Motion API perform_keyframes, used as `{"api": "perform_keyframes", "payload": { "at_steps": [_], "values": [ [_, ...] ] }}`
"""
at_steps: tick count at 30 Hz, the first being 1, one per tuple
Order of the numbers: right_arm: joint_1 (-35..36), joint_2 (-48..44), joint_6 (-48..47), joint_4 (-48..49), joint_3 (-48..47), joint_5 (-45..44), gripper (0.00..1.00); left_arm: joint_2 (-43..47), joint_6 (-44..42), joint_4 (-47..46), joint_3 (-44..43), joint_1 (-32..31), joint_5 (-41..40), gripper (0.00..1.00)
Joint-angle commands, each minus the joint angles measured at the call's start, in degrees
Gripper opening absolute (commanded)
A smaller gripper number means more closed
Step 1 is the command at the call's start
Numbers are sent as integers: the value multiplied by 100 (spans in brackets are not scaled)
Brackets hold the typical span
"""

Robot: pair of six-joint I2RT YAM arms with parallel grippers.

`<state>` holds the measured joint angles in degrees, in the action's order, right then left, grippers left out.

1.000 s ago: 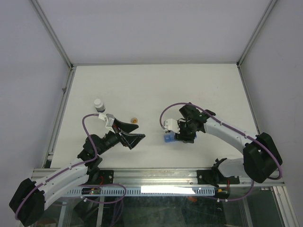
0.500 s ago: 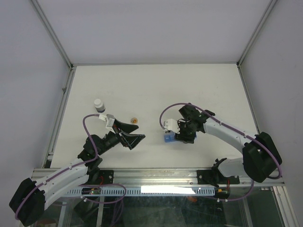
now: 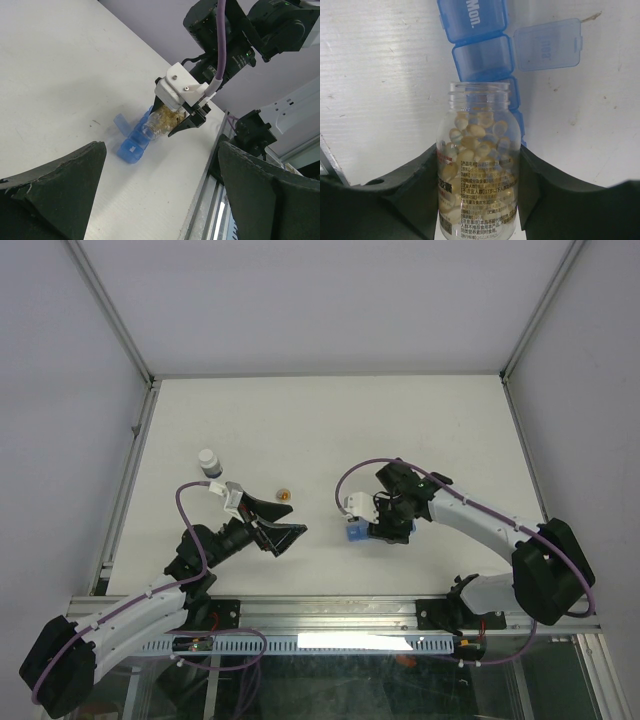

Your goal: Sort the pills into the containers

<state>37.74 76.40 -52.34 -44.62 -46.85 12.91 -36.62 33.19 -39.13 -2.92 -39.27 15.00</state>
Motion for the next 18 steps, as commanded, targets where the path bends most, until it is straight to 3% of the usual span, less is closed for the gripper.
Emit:
{"api": "perform_keyframes", "payload": {
  "at_steps": [1, 4, 7, 9, 12, 14, 16, 18],
  "values": [
    [71, -197, 37, 362, -34, -174, 0, -26, 20, -420, 80, 34, -66, 99],
    [87, -44, 111, -126, -338, 158, 0, -23, 28, -418, 79, 34, -61, 99],
    [138, -90, 85, 58, -239, -230, 0, -21, 17, -425, 82, 37, -76, 99],
    [149, -76, 135, -220, -388, 106, 0, -19, 6, -412, 79, 36, -77, 99],
    [163, 8, 97, -21, -249, -346, 0, -45, -19, -411, 79, 36, -93, 99],
    [179, 47, 200, -389, -543, 119, 0, -30, -12, -390, 80, 34, -94, 99],
    [207, -167, 93, 126, -224, -175, 0, -24, -6, -420, 100, 35, -101, 99],
    [209, -21, 87, -92, -268, -277, 0, -32, -15, -429, 92, 36, -119, 99]
  ]
}}
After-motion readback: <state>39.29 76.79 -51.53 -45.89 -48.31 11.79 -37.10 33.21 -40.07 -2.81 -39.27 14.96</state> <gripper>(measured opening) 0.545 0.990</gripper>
